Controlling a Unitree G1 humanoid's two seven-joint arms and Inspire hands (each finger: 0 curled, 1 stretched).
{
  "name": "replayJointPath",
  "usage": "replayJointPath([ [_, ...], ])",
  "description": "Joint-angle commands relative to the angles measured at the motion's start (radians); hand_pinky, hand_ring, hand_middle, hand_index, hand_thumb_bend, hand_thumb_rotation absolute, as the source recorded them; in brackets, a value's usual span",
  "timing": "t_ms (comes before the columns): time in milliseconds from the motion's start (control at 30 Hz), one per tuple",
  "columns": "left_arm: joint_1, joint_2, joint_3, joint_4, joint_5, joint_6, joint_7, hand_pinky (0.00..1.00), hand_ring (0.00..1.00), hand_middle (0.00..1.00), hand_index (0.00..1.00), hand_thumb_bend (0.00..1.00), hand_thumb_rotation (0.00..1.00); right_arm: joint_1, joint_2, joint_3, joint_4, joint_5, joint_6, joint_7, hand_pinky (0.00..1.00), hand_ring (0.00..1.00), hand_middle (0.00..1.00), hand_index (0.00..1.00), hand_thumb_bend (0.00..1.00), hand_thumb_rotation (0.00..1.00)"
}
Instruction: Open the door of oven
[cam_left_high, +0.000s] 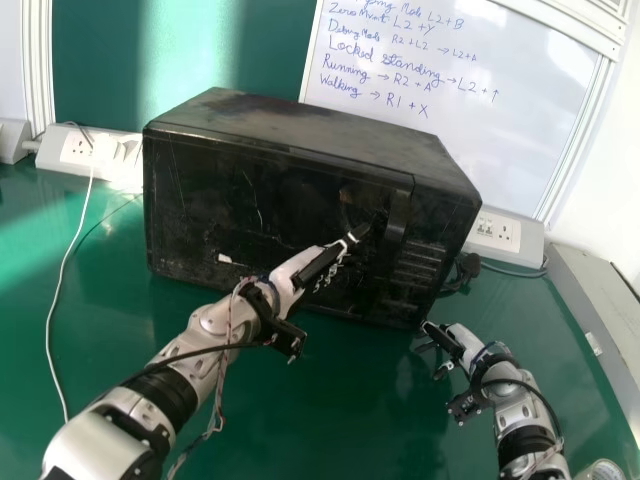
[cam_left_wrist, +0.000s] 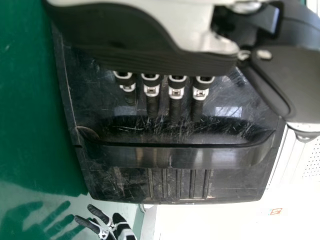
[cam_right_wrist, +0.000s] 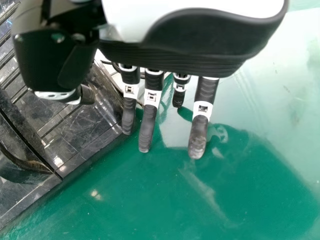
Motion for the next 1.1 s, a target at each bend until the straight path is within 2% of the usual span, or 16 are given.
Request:
replayJointPath([
  [0,-0.022,-0.006,0.039,0.022,-0.036,-0.002,-0.035,1.0,1.0,1.0,1.0,1.0,1.0,0.038,0.02,0.012,0.029,-0.014,0.023,0.015,0.39,0.5,0.63,0.74,0.52,0.62],
  [167,-0.035,-0.014,0.091,0.042,-0.084,0.01,-0.104,1.0,1.0,1.0,1.0,1.0,1.0,0.037,0.022,0.01,0.03,-0.009,0.026,0.014,0.38,0.49,0.63,0.74,0.53,0.62],
  [433,-0.055,-0.022,0.141,0.068,-0.109,0.046,-0.135,0.95,0.95,0.99,1.0,1.0,0.99,0.04,0.023,0.017,0.029,-0.016,0.018,0.013,0.37,0.49,0.65,0.76,0.51,0.67],
  [733,-0.064,-0.03,0.17,0.082,-0.118,0.055,-0.143,0.91,0.93,0.98,1.0,1.0,1.0,0.042,0.026,0.016,0.03,-0.013,0.023,0.009,0.37,0.49,0.64,0.76,0.52,0.7],
  [933,-0.071,-0.031,0.183,0.088,-0.117,0.061,-0.138,0.93,0.91,0.97,1.0,1.0,1.0,0.04,0.026,0.013,0.03,-0.008,0.019,0.017,0.39,0.49,0.64,0.75,0.52,0.76],
  [1067,-0.074,-0.035,0.18,0.092,-0.101,0.059,-0.102,0.93,0.91,0.96,0.99,1.0,0.97,0.042,0.027,0.015,0.031,-0.011,0.016,0.014,0.36,0.48,0.63,0.74,0.53,0.79],
])
